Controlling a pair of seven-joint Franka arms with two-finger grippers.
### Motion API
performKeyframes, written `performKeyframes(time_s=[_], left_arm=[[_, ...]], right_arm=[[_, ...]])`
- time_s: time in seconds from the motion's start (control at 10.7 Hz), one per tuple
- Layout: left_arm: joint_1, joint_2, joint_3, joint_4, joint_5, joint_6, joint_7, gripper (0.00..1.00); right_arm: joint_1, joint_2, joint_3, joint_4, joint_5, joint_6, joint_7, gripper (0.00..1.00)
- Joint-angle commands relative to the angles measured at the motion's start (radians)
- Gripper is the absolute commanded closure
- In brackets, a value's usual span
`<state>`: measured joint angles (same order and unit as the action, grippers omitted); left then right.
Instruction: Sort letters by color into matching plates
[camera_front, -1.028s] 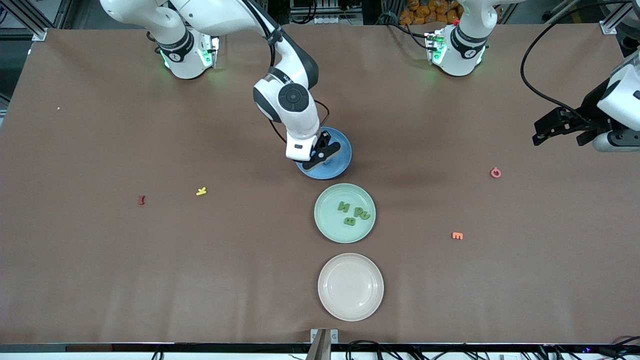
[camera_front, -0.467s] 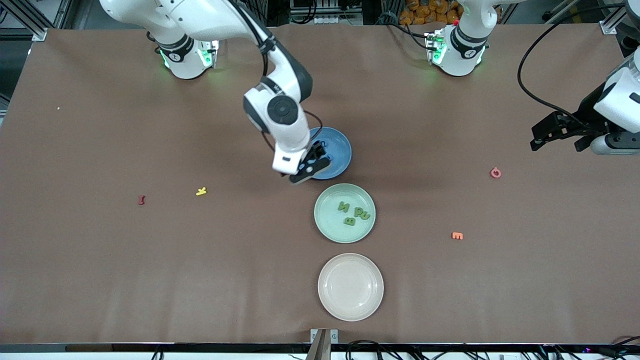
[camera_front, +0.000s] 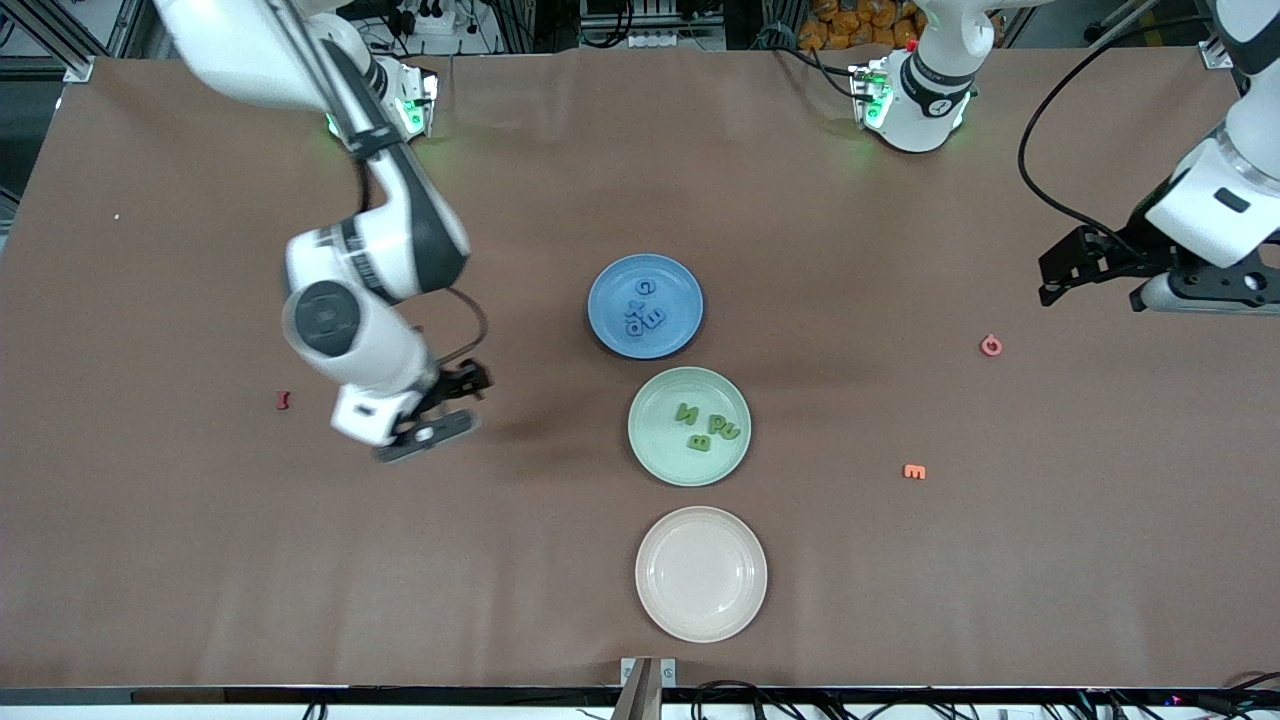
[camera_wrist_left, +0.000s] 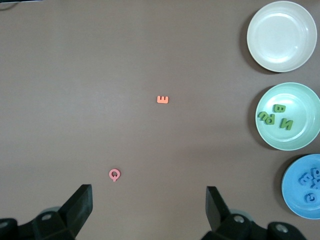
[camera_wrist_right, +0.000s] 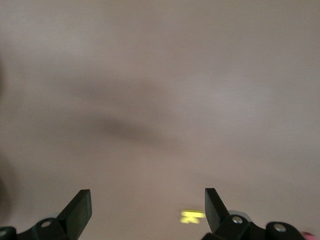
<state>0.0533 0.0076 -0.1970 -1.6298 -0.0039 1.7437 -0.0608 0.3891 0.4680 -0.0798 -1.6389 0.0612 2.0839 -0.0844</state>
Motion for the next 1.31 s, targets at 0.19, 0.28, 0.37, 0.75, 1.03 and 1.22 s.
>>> performKeyframes(time_s=[0.19, 0.28, 0.37, 0.75, 1.03, 1.22], left_arm=[[0.002, -0.003, -0.022, -0.004, 0.028, 0.005, 0.012, 0.0], [0.002, -0.003, -0.022, -0.002, 0.028, 0.005, 0.012, 0.0], [0.002, -0.003, -0.022, -0.001, 0.028, 0.005, 0.007, 0.0], [0.002, -0.005, -0.022, 0.004, 0.028, 0.004, 0.015, 0.0], [0.01, -0.005, -0.019, 0.018, 0.028, -0.015, 0.015, 0.0], [0.011, -0.005, -0.015, 0.018, 0.03, -0.016, 0.013, 0.0]], right_arm=[[-0.217, -0.005, -0.07, 0.163, -0.001, -0.174, -0.158, 0.0], [-0.223, -0.006, -0.107, 0.191, 0.005, -0.195, -0.166, 0.0], [-0.223, -0.032, -0.142, 0.195, 0.003, -0.202, -0.16, 0.0], [-0.243, -0.165, -0.204, 0.205, -0.003, -0.329, -0.152, 0.0], [-0.237, -0.314, -0.244, 0.211, -0.004, -0.528, -0.14, 0.0], [-0.225, -0.394, -0.242, 0.226, -0.02, -0.634, -0.066, 0.0]])
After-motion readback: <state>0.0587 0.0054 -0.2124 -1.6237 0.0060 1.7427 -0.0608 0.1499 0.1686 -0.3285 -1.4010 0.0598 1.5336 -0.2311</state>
